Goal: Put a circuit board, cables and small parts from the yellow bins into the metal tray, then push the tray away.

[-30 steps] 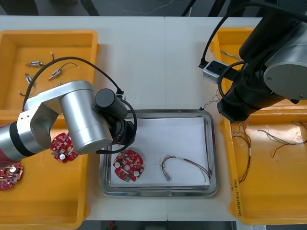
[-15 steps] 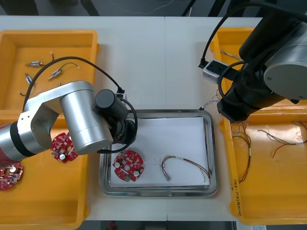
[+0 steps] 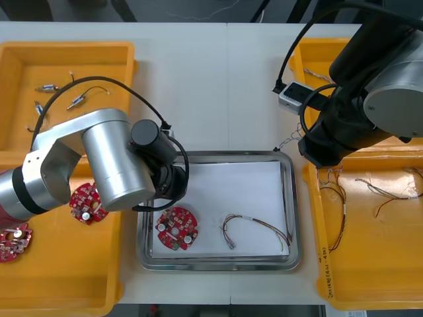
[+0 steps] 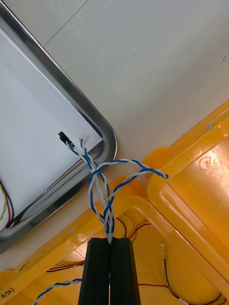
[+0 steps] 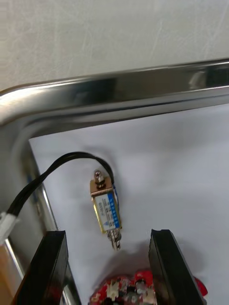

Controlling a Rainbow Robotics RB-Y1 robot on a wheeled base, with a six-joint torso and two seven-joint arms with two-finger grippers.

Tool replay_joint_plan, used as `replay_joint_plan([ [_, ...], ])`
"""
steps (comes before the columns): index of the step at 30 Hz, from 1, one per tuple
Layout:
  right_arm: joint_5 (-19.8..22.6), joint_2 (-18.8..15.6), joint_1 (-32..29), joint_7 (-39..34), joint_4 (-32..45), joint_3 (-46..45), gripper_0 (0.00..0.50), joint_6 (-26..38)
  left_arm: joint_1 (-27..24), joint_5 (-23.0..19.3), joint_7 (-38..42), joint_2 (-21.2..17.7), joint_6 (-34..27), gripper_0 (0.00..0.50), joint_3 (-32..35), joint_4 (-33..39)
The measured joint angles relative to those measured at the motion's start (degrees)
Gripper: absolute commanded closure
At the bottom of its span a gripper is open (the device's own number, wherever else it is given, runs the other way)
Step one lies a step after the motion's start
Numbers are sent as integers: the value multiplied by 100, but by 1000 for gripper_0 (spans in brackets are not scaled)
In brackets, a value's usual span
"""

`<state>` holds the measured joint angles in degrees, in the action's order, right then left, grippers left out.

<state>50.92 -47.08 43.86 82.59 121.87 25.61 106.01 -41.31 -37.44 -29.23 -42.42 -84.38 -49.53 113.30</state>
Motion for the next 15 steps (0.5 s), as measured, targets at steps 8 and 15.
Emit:
replay_joint_plan([
  [8, 172, 31, 0, 0, 8, 3, 500, -76, -9, -571, 0, 1, -667, 0, 846, 270],
  [15, 224, 240, 42, 1, 13, 269, 500, -87, -111, -1005, 0, 3, -1154, 0, 1501, 369],
])
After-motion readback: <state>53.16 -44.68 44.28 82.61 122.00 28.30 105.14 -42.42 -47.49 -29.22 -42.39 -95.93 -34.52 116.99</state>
